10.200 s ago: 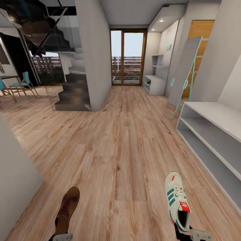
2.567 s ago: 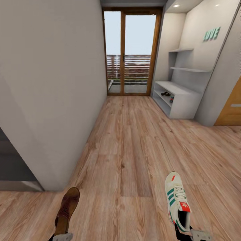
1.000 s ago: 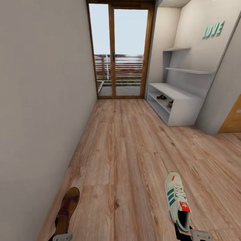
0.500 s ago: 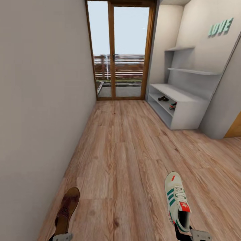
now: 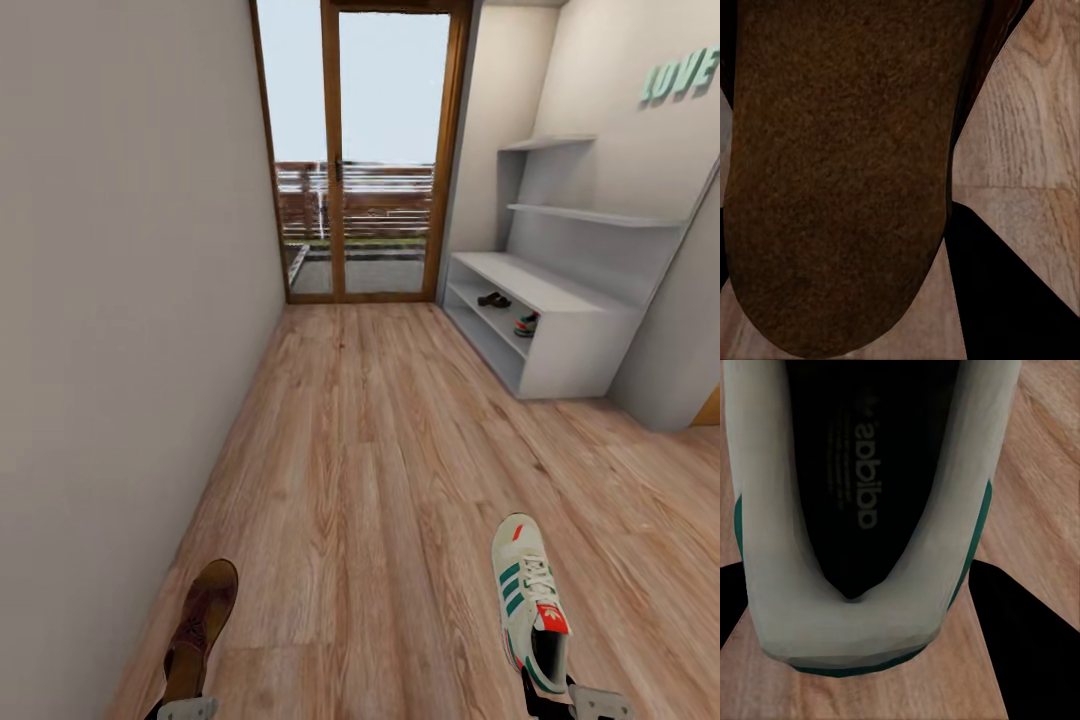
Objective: Pick up the two gym shoes and the two sandals from the corridor floor and place them onto the hallstand (shoe rack) in the corridor, making sure they are on the rack and not on the floor. Arrange them so the two gym shoes are next to each other and the two sandals are next to each other.
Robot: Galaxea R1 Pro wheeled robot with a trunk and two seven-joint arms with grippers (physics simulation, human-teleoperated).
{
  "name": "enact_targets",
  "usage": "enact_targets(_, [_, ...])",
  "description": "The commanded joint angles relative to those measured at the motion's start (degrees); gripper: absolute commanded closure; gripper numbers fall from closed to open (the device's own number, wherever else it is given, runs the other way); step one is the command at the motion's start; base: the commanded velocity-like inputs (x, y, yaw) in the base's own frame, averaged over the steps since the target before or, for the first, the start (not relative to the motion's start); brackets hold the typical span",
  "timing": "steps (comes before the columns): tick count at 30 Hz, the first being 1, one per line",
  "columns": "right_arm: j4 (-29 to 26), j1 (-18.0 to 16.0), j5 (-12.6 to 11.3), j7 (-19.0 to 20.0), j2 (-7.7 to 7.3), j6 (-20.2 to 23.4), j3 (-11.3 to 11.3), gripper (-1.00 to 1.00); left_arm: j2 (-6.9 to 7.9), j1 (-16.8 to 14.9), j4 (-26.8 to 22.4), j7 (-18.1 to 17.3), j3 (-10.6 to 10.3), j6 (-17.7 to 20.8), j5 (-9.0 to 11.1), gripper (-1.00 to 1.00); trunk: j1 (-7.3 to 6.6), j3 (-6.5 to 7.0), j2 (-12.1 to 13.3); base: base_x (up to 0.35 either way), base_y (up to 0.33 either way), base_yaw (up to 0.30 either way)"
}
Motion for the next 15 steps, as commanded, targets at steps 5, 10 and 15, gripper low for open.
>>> enact_targets(5, [0.0, -0.1, 0.2, 0.3, -0.01, -0.2, -0.4, 1.00, -0.02, 0.0, 0.0, -0.2, 0.5, -0.2, -0.6, 1.00, 0.02, -0.05, 0.0, 0.339, 0.000, 0.000])
enact_targets(10, [0.0, -0.1, 0.2, 0.3, 0.00, -0.2, -0.4, 1.00, -0.02, 0.0, 0.0, -0.2, 0.5, -0.2, -0.6, 1.00, 0.02, -0.05, 0.0, 0.339, 0.000, 0.000])
enact_targets(15, [0.0, -0.1, 0.2, 0.3, 0.03, -0.2, -0.4, 1.00, -0.02, 0.0, 0.0, -0.2, 0.5, -0.2, -0.6, 1.00, 0.02, -0.05, 0.0, 0.339, 0.000, 0.000])
